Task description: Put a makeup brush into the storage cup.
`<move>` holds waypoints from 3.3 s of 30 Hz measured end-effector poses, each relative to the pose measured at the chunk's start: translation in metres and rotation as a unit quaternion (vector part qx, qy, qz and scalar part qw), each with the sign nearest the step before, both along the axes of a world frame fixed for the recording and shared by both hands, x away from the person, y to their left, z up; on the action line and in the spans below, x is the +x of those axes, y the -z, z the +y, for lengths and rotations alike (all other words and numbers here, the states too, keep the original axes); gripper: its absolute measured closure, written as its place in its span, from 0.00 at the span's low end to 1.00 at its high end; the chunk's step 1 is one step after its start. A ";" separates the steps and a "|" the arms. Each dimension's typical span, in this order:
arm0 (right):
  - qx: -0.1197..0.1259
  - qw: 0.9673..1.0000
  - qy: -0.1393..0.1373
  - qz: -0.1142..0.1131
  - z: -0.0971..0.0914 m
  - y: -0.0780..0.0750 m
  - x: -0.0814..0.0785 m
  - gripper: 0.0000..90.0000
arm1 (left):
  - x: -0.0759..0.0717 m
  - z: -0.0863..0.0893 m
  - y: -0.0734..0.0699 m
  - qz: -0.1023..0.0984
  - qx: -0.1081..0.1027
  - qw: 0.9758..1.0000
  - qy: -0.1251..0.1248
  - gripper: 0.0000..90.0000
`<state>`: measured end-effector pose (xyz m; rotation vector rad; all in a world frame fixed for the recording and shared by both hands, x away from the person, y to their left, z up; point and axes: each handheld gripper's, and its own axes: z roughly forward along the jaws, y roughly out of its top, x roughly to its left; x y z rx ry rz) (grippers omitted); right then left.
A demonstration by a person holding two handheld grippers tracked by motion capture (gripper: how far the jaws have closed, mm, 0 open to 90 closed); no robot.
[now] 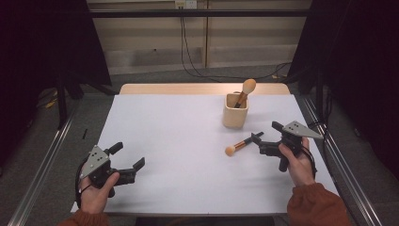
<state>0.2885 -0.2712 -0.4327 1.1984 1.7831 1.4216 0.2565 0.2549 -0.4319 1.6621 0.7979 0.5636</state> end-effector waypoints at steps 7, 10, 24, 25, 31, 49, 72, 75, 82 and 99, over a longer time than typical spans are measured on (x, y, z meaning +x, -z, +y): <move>0.008 1.000 0.006 -0.006 -0.002 0.001 -0.018 0.02 | 0.000 0.001 0.000 0.004 -0.001 1.000 0.002 0.03; 0.009 1.000 0.005 -0.008 -0.005 0.002 -0.026 0.01 | -0.001 0.003 0.001 0.005 -0.001 1.000 -0.003 0.03; 0.008 1.000 0.016 -0.009 -0.025 0.013 -0.059 0.01 | -0.009 0.009 0.002 0.012 0.001 1.000 -0.017 0.03; 0.005 1.000 0.018 -0.010 -0.027 0.012 -0.062 0.01 | -0.009 0.009 0.002 0.012 0.004 1.000 -0.016 0.03; 0.007 1.000 0.022 -0.007 -0.032 0.017 -0.078 0.01 | -0.010 0.009 0.001 0.012 0.000 1.000 -0.019 0.03; 0.015 1.000 0.003 -0.007 -0.027 0.017 -0.075 0.00 | -0.006 0.011 0.003 0.016 -0.005 1.000 -0.022 0.03; -0.016 0.999 -0.043 -0.010 -0.007 0.002 -0.031 0.01 | -0.010 0.013 0.001 0.009 0.001 1.000 -0.026 0.02; -0.019 0.999 -0.048 -0.011 -0.005 0.000 -0.023 0.01 | -0.010 0.012 0.001 0.010 0.000 1.000 -0.026 0.02; -0.025 0.998 -0.058 -0.018 0.002 -0.009 -0.005 0.00 | -0.008 0.013 0.001 0.009 -0.001 1.000 -0.023 0.02; -0.040 0.997 -0.071 0.003 0.010 -0.022 0.036 0.01 | -0.006 0.011 0.001 0.009 0.000 1.000 -0.022 0.02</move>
